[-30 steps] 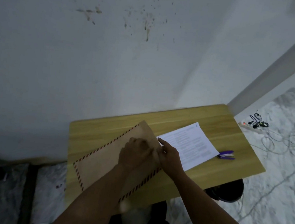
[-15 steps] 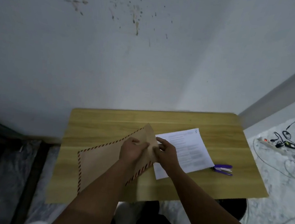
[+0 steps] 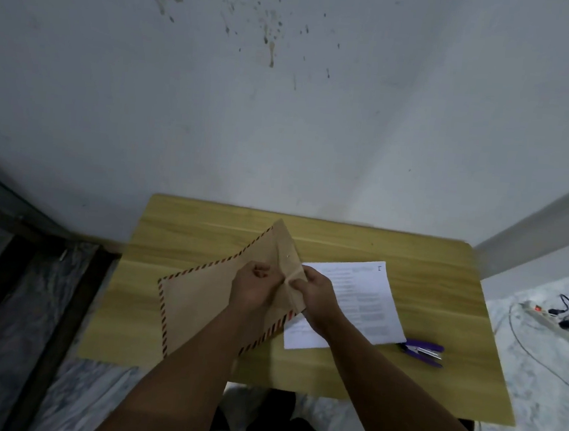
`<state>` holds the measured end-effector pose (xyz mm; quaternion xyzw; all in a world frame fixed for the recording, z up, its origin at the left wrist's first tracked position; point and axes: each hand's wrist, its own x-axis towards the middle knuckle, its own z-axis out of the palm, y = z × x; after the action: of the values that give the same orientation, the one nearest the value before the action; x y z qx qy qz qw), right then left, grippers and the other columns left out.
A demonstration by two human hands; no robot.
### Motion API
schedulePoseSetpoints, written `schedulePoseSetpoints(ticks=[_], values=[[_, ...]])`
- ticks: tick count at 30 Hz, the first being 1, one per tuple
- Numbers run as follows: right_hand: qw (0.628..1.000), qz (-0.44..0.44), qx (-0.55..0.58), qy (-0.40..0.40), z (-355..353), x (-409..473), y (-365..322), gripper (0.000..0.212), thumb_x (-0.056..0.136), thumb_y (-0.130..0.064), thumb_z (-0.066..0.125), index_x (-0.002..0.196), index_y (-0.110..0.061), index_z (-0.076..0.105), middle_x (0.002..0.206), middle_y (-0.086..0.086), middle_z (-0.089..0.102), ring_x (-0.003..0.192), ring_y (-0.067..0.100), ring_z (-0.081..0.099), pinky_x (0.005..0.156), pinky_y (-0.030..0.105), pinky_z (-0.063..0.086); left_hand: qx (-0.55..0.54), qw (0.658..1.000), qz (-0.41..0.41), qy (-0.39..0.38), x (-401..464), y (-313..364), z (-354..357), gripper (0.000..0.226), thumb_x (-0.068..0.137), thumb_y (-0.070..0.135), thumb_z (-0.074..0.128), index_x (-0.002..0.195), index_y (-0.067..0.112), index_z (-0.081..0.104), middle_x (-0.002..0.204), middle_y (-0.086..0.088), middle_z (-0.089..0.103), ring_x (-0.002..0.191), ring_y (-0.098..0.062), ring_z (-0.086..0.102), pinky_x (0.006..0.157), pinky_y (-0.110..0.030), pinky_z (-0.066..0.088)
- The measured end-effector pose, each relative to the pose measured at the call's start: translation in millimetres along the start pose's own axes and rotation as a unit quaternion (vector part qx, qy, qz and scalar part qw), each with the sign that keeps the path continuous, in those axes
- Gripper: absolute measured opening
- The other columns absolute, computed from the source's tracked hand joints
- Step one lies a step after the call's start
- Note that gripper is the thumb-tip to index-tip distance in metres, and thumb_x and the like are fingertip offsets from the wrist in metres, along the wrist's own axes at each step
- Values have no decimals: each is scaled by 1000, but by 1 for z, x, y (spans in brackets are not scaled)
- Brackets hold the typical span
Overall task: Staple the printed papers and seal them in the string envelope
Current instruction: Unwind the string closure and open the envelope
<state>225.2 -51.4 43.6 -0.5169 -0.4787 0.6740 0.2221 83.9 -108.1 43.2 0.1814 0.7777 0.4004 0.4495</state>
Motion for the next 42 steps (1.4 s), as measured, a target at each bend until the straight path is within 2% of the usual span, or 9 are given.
schedulePoseSetpoints(ticks=[3,8,10,13,21,27,30,36,42], values=[[999,-26,-42,21,-2,3,0,37,86,-1,61,118,-18,70,101,4,76,94,24,72,86,47,60,59,997,40,14,-4,2,2,43,76,43,76,113,29,60,100,8,69,89,-13,67,83,-45,61],[956,-141,-230,114,-5,1,8,52,93,-8,56,143,-21,51,108,0,70,89,15,66,75,23,52,186,969,164,11,-19,4,11,46,90,16,65,134,26,58,84,14,62,71,1,58,59,-18,40],[936,-184,-274,118,-6,0,12,50,95,-9,51,144,-20,51,102,3,73,86,17,67,74,26,52,215,960,179,0,-21,4,16,40,90,14,61,128,26,61,82,14,61,71,-2,58,57,-20,39],[925,-201,-301,112,-8,1,17,46,98,-12,51,144,-15,54,122,5,71,107,21,67,92,36,55,255,952,170,-2,-17,0,22,41,89,17,58,129,25,59,90,5,60,76,-13,59,61,-27,40],[924,-187,-297,153,-12,1,29,39,102,-14,49,140,-11,58,130,6,68,118,22,64,102,37,51,308,940,139,-37,-18,-6,39,78,86,52,52,156,28,28,105,-4,64,88,-24,64,69,-32,44],[935,-127,-291,157,-10,5,35,40,97,-11,55,137,-14,62,124,4,71,112,20,66,96,27,50,361,922,130,-50,-19,-9,37,82,99,35,52,164,25,3,126,-9,66,104,-28,66,78,-33,47],[939,-79,-305,141,-6,9,33,38,96,-11,59,134,-18,64,110,4,75,97,18,69,83,20,48,407,902,135,-49,-11,-11,23,82,100,33,51,164,25,0,123,-12,64,101,-29,65,82,-39,54],[973,-9,-202,110,0,21,43,40,88,-5,61,125,-17,70,75,-3,72,68,20,73,68,46,63,481,864,143,-38,6,-10,-3,90,100,37,56,162,30,-8,120,-13,60,100,-29,64,81,-42,54],[991,37,-124,24,-8,24,33,44,84,-16,74,127,-12,67,83,6,77,70,26,76,67,46,64,508,850,134,-24,12,-8,-15,87,93,22,63,162,32,10,110,-12,58,93,-31,61,81,-44,55]])
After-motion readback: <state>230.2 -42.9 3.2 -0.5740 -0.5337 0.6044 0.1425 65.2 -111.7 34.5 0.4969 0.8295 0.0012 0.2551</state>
